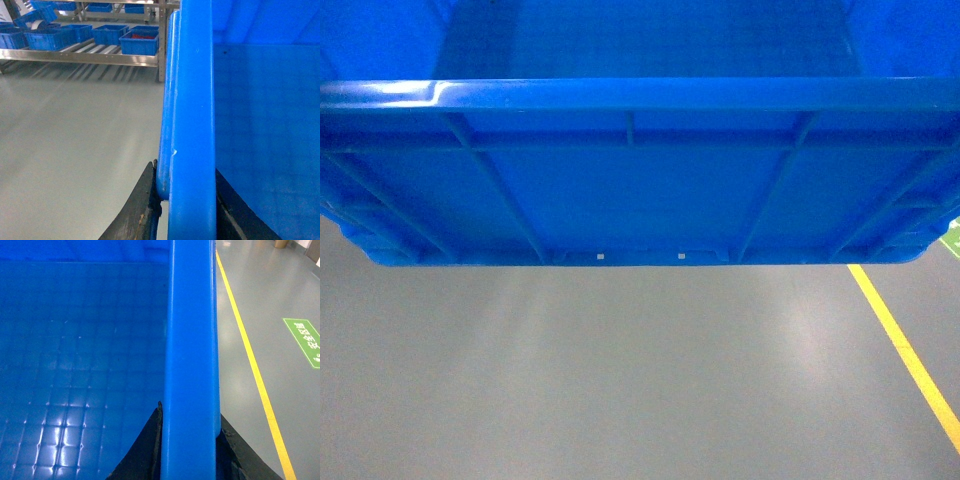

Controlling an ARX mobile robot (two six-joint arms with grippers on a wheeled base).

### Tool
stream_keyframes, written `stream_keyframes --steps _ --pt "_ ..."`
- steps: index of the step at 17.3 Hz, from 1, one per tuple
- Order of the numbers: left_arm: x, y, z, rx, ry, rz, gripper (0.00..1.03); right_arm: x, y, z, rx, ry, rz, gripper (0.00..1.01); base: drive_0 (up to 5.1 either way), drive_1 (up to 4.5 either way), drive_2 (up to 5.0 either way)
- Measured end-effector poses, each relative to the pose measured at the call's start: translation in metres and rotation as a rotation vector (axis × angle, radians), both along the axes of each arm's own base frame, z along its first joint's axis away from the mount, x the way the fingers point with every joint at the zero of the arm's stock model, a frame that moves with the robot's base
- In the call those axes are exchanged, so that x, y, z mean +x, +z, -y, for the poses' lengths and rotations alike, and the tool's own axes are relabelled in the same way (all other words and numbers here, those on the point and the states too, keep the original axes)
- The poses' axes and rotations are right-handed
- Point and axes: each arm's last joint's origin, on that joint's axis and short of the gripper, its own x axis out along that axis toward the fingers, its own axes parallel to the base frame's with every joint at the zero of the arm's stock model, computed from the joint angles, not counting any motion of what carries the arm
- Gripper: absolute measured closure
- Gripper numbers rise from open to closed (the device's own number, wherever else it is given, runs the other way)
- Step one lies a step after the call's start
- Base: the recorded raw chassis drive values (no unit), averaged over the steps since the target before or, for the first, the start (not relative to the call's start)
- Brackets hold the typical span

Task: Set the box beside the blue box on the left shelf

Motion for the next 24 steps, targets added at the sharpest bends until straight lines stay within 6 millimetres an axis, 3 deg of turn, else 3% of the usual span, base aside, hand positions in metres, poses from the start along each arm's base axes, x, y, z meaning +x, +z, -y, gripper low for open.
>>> stream_keyframes --steps 24 --pt "0.0001 0.0000 -0.0001 0.001 0.002 0.000 0.85 0.0000 -0.0002 0.0000 0.000 0.000 -0.001 0.81 0.1 4.11 -4.0"
